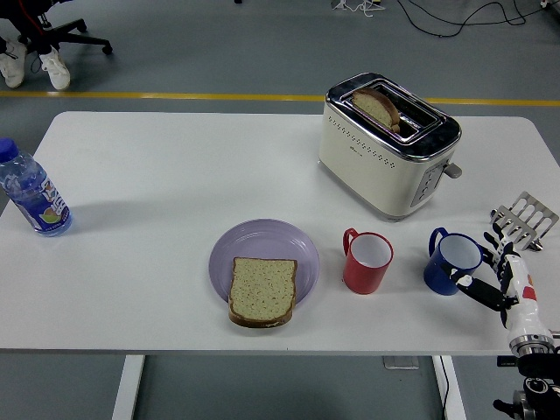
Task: Pick up the cup,pour liquid into bread,place the cup on the desk
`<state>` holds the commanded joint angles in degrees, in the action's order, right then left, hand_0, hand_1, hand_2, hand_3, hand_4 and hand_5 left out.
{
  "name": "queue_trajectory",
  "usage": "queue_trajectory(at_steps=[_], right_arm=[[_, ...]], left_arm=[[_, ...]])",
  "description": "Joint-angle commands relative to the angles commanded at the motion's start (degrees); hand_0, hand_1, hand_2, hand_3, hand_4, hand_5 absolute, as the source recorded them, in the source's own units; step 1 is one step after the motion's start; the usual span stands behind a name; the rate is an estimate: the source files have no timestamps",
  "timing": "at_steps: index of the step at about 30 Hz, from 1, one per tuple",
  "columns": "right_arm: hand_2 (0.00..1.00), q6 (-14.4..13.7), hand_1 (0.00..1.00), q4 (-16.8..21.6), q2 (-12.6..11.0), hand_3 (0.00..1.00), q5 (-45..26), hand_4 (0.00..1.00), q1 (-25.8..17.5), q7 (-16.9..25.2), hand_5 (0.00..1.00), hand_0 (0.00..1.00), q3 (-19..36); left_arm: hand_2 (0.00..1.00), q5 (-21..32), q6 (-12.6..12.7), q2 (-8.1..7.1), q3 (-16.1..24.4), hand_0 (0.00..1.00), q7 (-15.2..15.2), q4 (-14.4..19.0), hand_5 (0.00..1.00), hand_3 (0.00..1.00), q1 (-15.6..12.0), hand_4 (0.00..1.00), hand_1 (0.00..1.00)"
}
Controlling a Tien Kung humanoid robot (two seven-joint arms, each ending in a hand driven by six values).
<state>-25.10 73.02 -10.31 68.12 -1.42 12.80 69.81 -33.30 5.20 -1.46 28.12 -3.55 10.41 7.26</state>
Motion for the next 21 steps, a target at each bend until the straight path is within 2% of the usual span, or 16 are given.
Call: queue_trajectory(at_steps=[8,21], right_arm=[[0.943,-0.01,0.855,-1.30,0.18,0.998,-0.96,0.998,0.85,-0.12,0.150,0.928,-1.20],[0.934,-2.65,0.844,-5.01,0.55,0.998,-2.28,0.998,3.76,-0.37,0.147,0.924,-3.47]], left_arm=[[0.612,0.10,-0.03,0.00,-0.19,0.622,-0.02,-0.04,0.997,0.557,-0.02,0.373,0.561],[0.613,-0.12,-0.01,0.07,-0.21,0.624,-0.14,-0.10,0.997,0.556,-0.37,0.372,0.561]])
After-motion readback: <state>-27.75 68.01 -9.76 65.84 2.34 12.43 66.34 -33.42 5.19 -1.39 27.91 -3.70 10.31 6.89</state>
